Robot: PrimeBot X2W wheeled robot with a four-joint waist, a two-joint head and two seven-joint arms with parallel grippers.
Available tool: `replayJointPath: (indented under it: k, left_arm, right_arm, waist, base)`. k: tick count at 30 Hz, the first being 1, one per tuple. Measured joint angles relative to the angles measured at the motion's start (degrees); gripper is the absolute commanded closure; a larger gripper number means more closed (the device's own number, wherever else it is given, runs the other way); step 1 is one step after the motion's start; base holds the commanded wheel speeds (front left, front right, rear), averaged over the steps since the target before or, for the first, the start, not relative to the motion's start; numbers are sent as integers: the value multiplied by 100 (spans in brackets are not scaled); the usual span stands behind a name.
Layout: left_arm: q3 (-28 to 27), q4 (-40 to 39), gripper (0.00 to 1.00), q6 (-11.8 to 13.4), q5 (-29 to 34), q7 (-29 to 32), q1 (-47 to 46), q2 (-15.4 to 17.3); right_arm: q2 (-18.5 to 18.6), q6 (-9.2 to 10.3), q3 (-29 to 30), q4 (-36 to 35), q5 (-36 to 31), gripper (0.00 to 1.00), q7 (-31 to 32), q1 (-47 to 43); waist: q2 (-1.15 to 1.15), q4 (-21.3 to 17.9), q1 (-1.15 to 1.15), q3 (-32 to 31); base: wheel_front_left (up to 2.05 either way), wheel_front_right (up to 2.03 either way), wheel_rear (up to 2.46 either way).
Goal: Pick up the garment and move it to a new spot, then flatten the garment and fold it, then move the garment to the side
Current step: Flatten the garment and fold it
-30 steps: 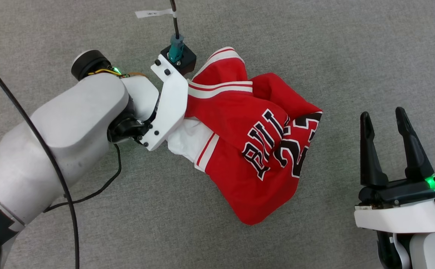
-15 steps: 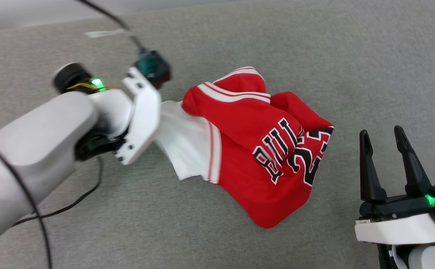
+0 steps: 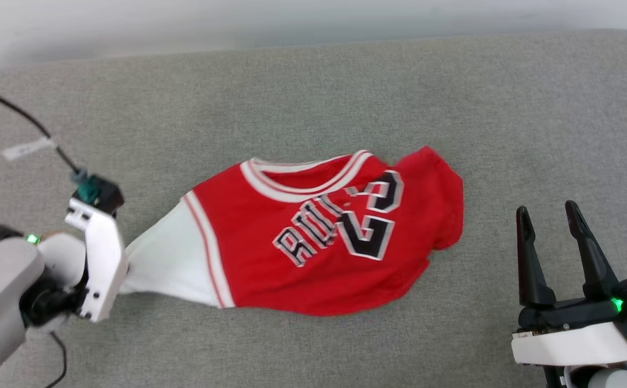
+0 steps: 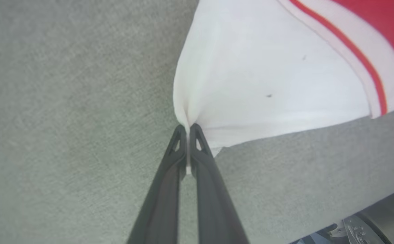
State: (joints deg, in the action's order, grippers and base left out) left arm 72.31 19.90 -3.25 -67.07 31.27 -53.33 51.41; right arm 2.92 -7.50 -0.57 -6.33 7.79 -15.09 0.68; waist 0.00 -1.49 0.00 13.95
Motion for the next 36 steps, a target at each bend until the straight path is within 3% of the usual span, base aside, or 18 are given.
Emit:
replayJointPath:
  k: [5, 6, 7, 14, 22, 27, 30, 32, 33, 34, 36]
  left_arm:
    - [5, 220, 100, 101, -138, -187, 478, 20]
    - [0, 256, 55, 147, -133, -302, 532, -16]
    - [-24, 293, 0, 196, -115, -458, 572, -59]
    - [-282, 334, 0, 583, 358, -2106, 743, -386]
    - [-859, -110, 0, 1572, 771, -4225, 1129, -509]
    - [-1547, -709, 0, 2442, 973, -4615, 1711, -590]
    - [-2412, -1300, 0, 2914, 1599, -4620, 2157, -817]
    - [-2916, -1647, 0, 3126, 2030, -4634, 2608, -1055]
    - [-3105, -1786, 0, 3193, 2232, -4633, 2859, -1165]
    - [-3537, -2006, 0, 3289, 2614, -4634, 3279, -1385]
    - [-3941, -2199, 0, 3309, 2967, -4634, 3616, -1604]
  right_arm:
    - [1, 0, 24, 64, -24, 0, 0, -81]
    - [1, 0, 23, 70, -26, 0, 0, -81]
    - [1, 0, 24, 77, -34, 0, 0, -81]
    - [0, 0, 253, 11, -291, 0, 0, 67]
    - [145, 0, 491, -268, -947, 0, 0, 1062]
    - [1033, 0, -91, 252, -913, 0, -1, 1722]
    - [1586, 0, -535, 747, -665, 0, 0, 2100]
    - [1975, 0, -934, 1171, -388, 0, 47, 2348]
    - [2178, 0, -1245, 1359, -176, 0, 268, 2453]
    - [2583, -1, -1957, 1532, 335, 0, 791, 2691]
    - [3030, -3, -2539, 1508, 826, 0, 1265, 3050]
  waist:
    - [0, 51, 0, -122]
    - [0, 60, 0, -155]
    - [0, 67, 0, -191]
    - [0, 143, 0, -494]
    - [0, 242, 0, -576]
    - [0, 278, 0, -551]
    - [0, 330, 0, -537]
    - [0, 386, 0, -536]
    - [0, 413, 0, -539]
    - [0, 464, 0, -535]
    - [0, 498, 0, -506]
  base:
    - [0, 0, 0]
    - [0, 0, 0]
    - [0, 0, 0]
    - [0, 0, 0]
    - [0, 0, 0]
    - [0, 0, 0]
    - [0, 0, 0]
    - [0, 0, 0]
    - [0, 0, 0]
    - [0, 0, 0]
    - [0, 0, 0]
